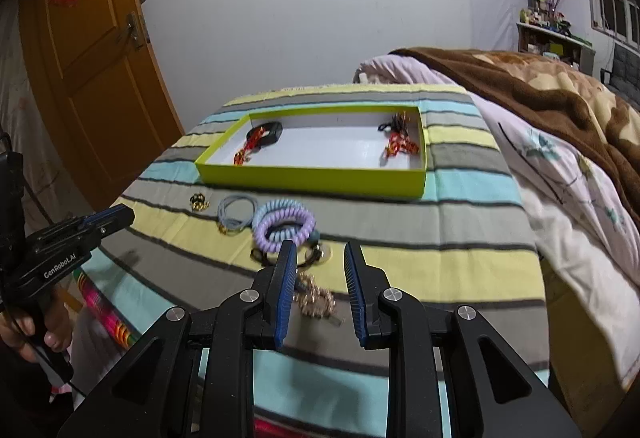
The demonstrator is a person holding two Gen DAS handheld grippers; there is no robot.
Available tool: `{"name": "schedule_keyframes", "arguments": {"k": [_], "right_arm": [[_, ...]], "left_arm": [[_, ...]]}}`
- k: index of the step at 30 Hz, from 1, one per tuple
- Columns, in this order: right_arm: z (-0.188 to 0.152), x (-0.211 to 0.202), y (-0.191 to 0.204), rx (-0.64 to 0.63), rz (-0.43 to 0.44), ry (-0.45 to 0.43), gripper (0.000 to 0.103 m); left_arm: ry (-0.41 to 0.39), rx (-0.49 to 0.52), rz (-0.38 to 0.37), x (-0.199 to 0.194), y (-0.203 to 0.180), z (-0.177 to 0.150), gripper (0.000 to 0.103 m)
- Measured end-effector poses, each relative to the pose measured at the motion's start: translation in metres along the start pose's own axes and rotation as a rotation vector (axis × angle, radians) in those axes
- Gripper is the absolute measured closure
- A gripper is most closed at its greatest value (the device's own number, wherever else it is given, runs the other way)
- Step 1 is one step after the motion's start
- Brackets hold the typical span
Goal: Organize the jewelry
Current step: 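Lift both open tools out of the box back over the jewelry, then grasp the grey hair tie with the left tool while the right tool grasps the lavender coil bracelet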
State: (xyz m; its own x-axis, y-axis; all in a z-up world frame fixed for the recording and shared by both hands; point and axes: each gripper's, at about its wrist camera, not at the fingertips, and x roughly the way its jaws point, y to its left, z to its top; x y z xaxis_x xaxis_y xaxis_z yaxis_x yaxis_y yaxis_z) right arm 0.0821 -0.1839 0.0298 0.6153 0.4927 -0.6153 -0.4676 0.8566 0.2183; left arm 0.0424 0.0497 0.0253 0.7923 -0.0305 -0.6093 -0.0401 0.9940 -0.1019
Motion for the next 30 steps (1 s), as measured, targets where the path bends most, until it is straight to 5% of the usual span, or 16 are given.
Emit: {"name": "schedule_keyframes", "arguments": {"k": [20,30], "right_arm": [[0.012,0.045,0.002,0.04,0.038,0.103,0.078],[0.028,0.075,0.002,0.029,0.036,0.158,0.078]], "left_arm": [[0.168,-0.022,-0.114,0.061,-0.019,0.017,0.093],[0.234,-0.079,-0.131,0.099,-0.019,0.038,0.083]]}}
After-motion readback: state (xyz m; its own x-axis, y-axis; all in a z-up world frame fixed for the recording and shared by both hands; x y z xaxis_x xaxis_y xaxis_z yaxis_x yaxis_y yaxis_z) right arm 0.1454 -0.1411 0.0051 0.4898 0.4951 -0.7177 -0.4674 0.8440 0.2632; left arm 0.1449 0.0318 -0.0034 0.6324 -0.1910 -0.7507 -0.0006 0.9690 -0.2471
